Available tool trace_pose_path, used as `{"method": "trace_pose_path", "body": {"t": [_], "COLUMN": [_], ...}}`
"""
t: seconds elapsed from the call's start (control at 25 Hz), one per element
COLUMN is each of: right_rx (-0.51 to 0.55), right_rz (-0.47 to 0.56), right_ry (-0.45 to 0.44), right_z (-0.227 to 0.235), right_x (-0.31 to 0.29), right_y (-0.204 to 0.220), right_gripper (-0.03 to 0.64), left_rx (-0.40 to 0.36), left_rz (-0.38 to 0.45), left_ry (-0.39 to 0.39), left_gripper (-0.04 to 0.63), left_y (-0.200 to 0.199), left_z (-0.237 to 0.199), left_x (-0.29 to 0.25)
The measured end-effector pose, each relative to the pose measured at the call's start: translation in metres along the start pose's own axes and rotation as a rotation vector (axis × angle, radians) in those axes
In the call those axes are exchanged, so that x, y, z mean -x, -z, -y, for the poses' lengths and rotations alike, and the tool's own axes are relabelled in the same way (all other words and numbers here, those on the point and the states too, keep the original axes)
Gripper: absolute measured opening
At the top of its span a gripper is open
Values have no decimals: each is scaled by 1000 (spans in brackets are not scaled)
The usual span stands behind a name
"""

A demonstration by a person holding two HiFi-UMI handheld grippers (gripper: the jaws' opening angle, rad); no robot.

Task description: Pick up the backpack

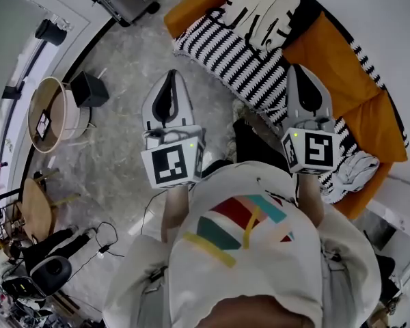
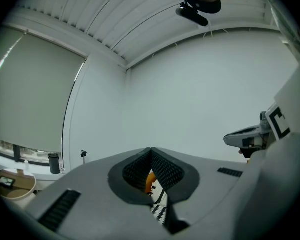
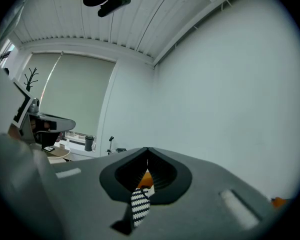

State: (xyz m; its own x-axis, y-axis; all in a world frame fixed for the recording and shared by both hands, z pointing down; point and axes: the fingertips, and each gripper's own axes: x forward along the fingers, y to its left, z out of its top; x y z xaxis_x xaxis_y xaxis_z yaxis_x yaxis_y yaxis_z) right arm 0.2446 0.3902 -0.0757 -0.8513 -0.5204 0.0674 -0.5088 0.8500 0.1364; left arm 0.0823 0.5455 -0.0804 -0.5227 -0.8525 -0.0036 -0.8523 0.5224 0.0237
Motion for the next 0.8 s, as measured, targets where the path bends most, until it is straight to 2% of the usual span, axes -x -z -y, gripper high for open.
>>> {"method": "trace_pose_path", "body": {"t": [0.28, 0.4, 0.52, 0.64, 0.8], "right_rx": [71, 64, 36, 26, 21], "right_rz": [50, 70, 80, 81, 79], "right_ry": [-77, -113, -118, -128, -108], "right_z": [-7, -11, -15, -20, -10], "right_x": [-40, -67, -93, -115, -142], "right_y": [-9, -10, -15, -18, -20], "right_gripper": [5, 5, 5, 5, 5], "left_rx": [20, -16, -60, -71, -83], "left_rz": [25, 42, 34, 32, 29], "left_ry": [-54, -68, -59, -69, -42], "left_gripper": [14, 14, 14, 14, 14], "left_y": [7, 0, -6, -9, -14], "left_z": [-13, -19, -27, -44, -48], "left_x": [-16, -29, -44, -65, -101]}}
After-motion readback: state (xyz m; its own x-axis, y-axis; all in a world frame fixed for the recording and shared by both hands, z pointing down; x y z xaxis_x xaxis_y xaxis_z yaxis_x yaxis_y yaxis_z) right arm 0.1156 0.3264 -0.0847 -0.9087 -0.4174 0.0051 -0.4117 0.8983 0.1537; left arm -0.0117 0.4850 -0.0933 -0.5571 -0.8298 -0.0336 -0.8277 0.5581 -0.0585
